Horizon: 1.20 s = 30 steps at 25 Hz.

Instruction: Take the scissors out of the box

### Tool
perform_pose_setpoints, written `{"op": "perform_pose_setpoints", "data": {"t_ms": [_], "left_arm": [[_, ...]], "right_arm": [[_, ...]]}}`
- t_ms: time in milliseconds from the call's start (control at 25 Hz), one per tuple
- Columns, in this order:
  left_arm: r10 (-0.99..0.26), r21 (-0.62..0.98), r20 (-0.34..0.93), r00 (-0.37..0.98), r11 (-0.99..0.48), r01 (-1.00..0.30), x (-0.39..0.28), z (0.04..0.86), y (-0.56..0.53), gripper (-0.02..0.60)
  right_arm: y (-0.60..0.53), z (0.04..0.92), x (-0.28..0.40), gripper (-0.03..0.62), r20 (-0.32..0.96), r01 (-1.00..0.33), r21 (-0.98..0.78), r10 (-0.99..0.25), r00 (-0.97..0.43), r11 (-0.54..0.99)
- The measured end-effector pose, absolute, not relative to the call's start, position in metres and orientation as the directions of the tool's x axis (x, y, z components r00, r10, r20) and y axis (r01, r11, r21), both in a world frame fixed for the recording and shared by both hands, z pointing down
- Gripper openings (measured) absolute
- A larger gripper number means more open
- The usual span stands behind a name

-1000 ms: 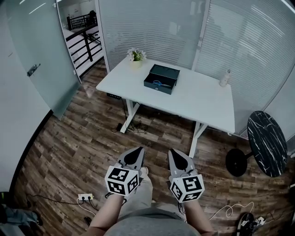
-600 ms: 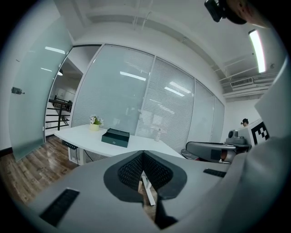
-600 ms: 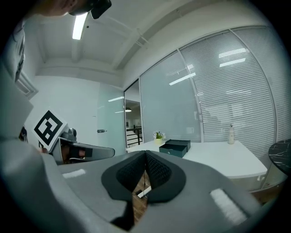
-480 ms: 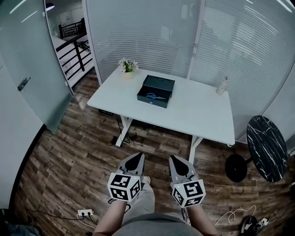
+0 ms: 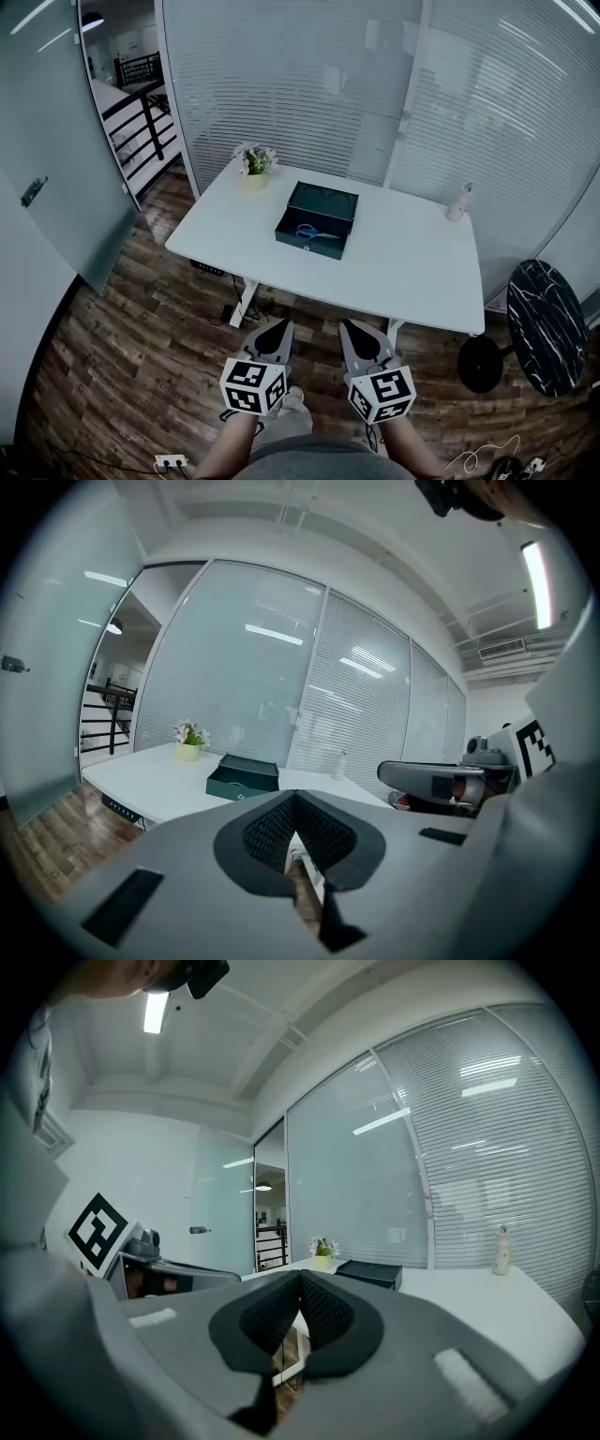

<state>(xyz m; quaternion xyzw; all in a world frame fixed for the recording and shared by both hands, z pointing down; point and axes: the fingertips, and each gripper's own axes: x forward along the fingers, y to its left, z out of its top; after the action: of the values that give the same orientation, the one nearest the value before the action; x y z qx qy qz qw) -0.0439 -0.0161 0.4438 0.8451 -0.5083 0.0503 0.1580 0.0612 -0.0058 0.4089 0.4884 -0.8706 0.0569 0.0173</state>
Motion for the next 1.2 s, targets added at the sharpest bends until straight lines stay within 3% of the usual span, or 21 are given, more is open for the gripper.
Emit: {"op": "perform_pose_setpoints", "data": {"t_ms": [680, 1200], "left_arm": [[-0.828, 0.213, 0.268, 0.492, -0.447, -0.869, -0.079, 0.451, -0.201, 0.005], [-0.818, 0.250, 0.288, 0.498, -0.437, -0.864, -0.090, 0.466, -0.269, 0.005]], "right_arm": [[-0.194, 0.409, 0.024, 0.011, 0.086, -0.855, -0.085, -0.851, -0.517, 0.511], [-0.286, 0.414, 0.018, 0.009, 0.127, -0.865, -0.048, -0.856, -0.501, 0.499]]}}
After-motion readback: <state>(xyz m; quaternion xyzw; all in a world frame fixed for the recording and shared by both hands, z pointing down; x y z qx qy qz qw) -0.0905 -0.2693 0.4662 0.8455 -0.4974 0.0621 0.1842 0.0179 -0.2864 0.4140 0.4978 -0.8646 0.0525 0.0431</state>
